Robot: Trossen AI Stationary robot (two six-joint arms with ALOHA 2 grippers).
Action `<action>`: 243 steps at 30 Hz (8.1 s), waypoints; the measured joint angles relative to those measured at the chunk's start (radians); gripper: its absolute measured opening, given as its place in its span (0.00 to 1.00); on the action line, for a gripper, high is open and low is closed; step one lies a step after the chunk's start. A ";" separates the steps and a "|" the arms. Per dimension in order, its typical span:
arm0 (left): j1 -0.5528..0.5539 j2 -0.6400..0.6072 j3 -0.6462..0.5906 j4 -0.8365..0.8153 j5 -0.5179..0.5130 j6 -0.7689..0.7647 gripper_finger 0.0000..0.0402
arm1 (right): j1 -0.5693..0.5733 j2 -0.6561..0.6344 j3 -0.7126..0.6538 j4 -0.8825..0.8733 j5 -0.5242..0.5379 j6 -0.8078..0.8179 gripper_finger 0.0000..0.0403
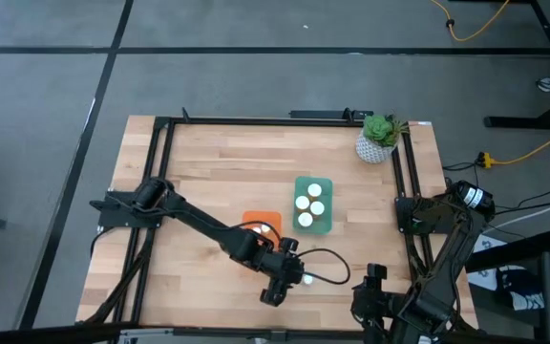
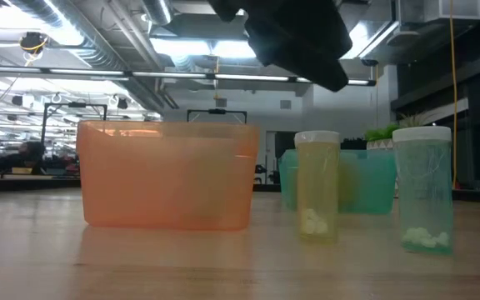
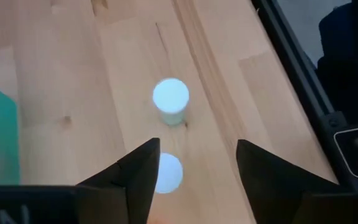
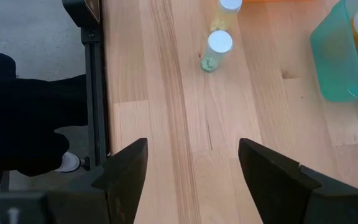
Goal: Pick and place medicine bottles into bin by pill shape (circle, oval)
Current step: Put the small yellow tablet bottle into the orange bin, then put the small green tablet bottle into the orange bin
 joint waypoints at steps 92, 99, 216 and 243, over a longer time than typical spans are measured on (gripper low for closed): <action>0.011 -0.021 0.000 -0.047 -0.152 0.016 0.31 | 0.000 0.000 0.000 0.001 -0.008 0.001 0.63; -0.014 -0.144 0.001 -0.146 -0.204 0.014 0.31 | 0.000 0.000 0.000 0.001 -0.008 0.001 0.63; -0.065 -0.434 -0.539 0.151 -0.265 -0.272 0.56 | 0.010 0.000 0.000 0.022 -0.016 -0.001 0.63; -0.220 -0.718 -0.539 0.035 -0.426 -0.317 0.53 | -0.086 0.021 0.001 0.156 0.018 -0.073 0.63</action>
